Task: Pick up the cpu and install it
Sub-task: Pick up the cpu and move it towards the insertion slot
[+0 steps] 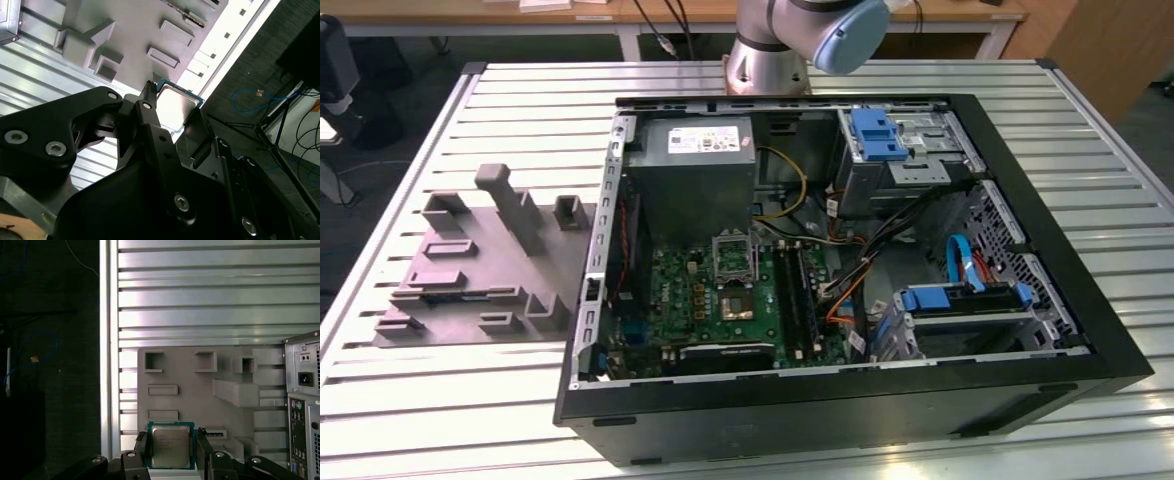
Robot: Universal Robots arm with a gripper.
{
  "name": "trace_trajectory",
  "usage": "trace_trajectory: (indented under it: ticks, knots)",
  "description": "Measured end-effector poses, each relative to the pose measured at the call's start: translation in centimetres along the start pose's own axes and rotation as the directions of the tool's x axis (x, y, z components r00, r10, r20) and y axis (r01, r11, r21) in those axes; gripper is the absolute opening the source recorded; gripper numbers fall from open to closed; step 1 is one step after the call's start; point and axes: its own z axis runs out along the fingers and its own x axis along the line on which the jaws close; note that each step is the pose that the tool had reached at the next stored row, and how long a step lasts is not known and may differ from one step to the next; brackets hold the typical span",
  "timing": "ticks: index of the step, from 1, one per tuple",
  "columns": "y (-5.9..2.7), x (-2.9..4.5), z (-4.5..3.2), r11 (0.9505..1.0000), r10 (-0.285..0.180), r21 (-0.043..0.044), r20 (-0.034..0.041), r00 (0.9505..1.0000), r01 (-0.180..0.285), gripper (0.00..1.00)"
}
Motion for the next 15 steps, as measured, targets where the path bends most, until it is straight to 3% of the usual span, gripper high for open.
trace_trajectory:
  ticks: [1,15]
  knots:
    - [0.01,-0.28,0.00,1.0000,0.000,0.0000,0.0001,1.0000,0.000,0.47]
    - [0.02,-0.55,-0.01,1.0000,0.000,0.0000,0.0000,1.0000,0.000,0.47]
